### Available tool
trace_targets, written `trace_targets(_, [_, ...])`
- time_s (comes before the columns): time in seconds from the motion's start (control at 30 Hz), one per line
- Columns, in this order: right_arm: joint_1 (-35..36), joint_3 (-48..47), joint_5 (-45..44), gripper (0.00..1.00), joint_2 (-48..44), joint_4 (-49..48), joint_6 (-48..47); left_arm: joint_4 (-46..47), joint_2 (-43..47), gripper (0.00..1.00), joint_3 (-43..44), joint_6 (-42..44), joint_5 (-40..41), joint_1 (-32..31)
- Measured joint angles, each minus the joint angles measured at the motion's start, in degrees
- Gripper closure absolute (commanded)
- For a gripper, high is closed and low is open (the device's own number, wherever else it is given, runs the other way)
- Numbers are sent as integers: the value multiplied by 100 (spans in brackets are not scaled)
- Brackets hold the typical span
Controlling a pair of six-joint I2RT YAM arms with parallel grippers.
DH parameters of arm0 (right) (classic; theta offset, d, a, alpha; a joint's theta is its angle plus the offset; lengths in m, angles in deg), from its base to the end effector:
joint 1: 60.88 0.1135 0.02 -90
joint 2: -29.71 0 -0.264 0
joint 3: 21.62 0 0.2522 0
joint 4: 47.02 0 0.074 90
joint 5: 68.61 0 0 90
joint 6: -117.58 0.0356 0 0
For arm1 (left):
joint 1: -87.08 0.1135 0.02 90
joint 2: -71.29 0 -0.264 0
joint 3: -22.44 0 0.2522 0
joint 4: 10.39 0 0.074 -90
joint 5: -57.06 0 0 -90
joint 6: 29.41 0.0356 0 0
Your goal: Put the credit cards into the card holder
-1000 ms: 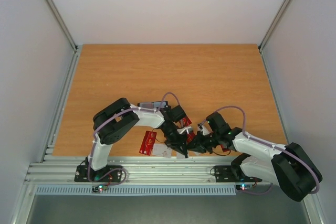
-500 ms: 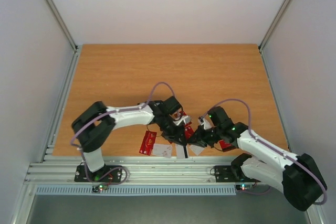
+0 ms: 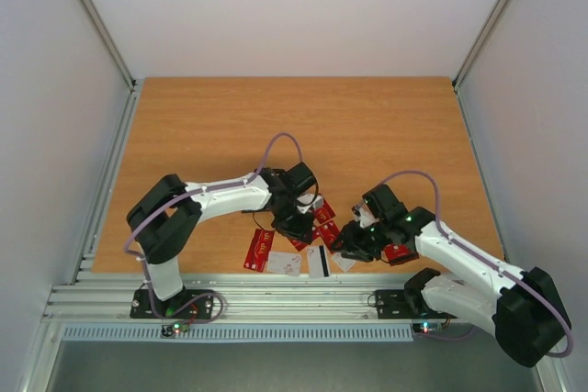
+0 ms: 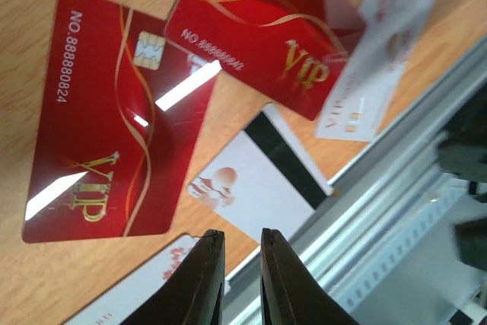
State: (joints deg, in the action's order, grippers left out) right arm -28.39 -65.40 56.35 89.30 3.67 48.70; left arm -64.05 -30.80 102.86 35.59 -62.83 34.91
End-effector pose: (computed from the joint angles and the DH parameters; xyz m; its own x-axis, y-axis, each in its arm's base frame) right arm 0.1326 0.1086 0.1779 -0.9496 -0.2547 -0.1826 -0.3117 0.7079 0.6339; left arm 0.1922 -0.2764 0.1771 -0.8598 0.5099 -0.0258 0.4400 0.7145 -0.5440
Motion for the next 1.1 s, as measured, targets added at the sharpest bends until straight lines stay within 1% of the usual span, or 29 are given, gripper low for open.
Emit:
trace_targets(0.07, [0,236,138,47,-267,-39,118,-22,-181,83,2,120,26,-7])
trace_targets(0.13, [2,540,291,44,-481,-122,251,-39,-343,83,33,223,39,-24])
trace_targets(0.2, [2,857,420,43,-619,-254,411,-63,-474,83,105,306,42,-48])
trace_targets(0.37, [76,1513,584,42,-824,-658,850,-63,-599,83,278,431,103,-111])
trace_targets(0.67, [345,1727,573,41,-710,-1342,1252,-59,-962,83,721,444,492,-275])
trace_targets(0.9, [496,1781,525,41,-343,-1864,1379,-35,-1084,82,728,404,826,-396])
trace_targets(1.1, [573,1836,579,41,-66,-2212,1467,37,-1110,82,721,402,811,-391])
